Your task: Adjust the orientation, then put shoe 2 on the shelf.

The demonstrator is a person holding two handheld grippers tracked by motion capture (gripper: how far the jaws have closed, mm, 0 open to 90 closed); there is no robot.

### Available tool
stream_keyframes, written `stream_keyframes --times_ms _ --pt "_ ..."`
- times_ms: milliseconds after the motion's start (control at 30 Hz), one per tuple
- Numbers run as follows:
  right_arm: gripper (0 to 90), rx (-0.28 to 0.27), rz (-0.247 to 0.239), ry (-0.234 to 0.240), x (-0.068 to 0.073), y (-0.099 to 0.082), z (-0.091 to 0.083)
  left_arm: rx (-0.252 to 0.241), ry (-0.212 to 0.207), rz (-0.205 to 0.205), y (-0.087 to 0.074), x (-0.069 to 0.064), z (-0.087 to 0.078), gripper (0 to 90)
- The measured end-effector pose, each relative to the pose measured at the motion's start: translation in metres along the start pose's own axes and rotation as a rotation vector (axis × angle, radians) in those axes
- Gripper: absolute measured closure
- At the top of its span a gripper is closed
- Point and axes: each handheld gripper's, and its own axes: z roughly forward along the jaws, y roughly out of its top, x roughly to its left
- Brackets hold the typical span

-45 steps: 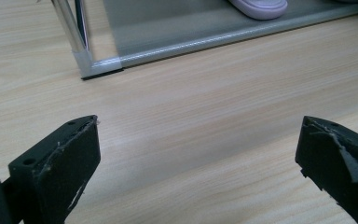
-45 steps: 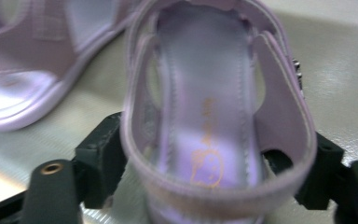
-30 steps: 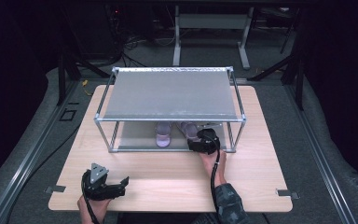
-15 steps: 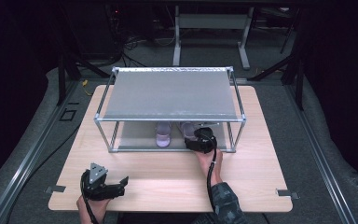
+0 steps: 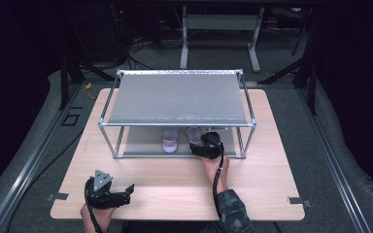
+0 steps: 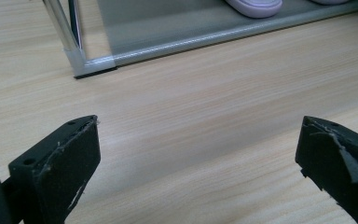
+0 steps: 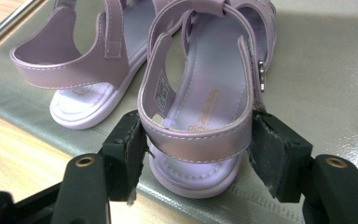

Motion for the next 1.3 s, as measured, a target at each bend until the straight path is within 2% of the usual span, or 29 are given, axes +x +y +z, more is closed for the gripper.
stream_keyframes --times_ms 100,233,267,533,667,767,800,833,900,967,1033,1067,1133,1267,1300 --pt "39.1 -0.008 0.013 -0.002 -0.001 0.000 0.001 0.001 -0.001 0.000 0.000 0.000 0.000 0.0" --pt "39.3 -0.019 0.023 0.062 -0.002 0.000 0.004 -0.003 -0.004 0.000 0.000 -0.001 0.000 0.0" --pt "39.2 -0.017 0.021 0.064 -0.001 0.000 0.004 -0.002 -0.006 -0.001 0.000 -0.001 0.000 0.0" --pt "38.7 -0.013 0.011 0.021 0.007 0.000 0.007 0.000 -0.009 -0.002 -0.001 -0.001 0.001 0.0" --pt "37.8 -0.006 0.000 0.030 0.007 0.000 0.006 0.005 -0.012 0.003 0.000 -0.002 0.003 0.0" --pt "35.8 0.002 -0.033 0.040 0.006 0.000 0.005 0.010 -0.009 0.003 0.000 -0.002 0.004 0.0" --pt "34.7 -0.005 -0.053 -0.014 0.009 -0.001 0.003 0.009 -0.009 0.006 0.000 -0.002 0.004 0.0" --pt "33.9 -0.005 -0.070 -0.007 0.009 -0.001 0.002 0.010 -0.010 0.007 0.001 -0.002 0.004 0.0" --pt "30.9 -0.012 -0.084 -0.001 0.011 -0.003 -0.002 0.011 -0.011 0.008 0.002 -0.002 0.004 0.0" --pt "28.8 -0.014 -0.109 -0.071 0.014 -0.004 -0.009 0.007 -0.011 0.014 0.004 -0.002 0.003 0.0" --pt "26.7 -0.033 -0.133 -0.022 0.013 -0.004 -0.016 0.008 -0.011 0.018 0.005 -0.002 0.003 0.0" --pt "26.0 -0.024 -0.125 -0.028 0.014 -0.005 -0.021 0.006 -0.010 0.018 0.006 -0.002 0.003 0.0" --pt "23.5 -0.035 -0.149 -0.049 0.015 -0.007 -0.029 0.007 -0.009 0.023 0.007 -0.002 0.003 0.0" --pt "19.8 -0.050 -0.179 -0.043 0.014 -0.013 -0.050 0.003 -0.009 0.024 0.008 -0.001 0.002 0.0" --pt "19.8 -0.050 -0.179 -0.043 0.014 -0.013 -0.050 0.003 -0.009 0.024 0.008 -0.001 0.002 0.0"
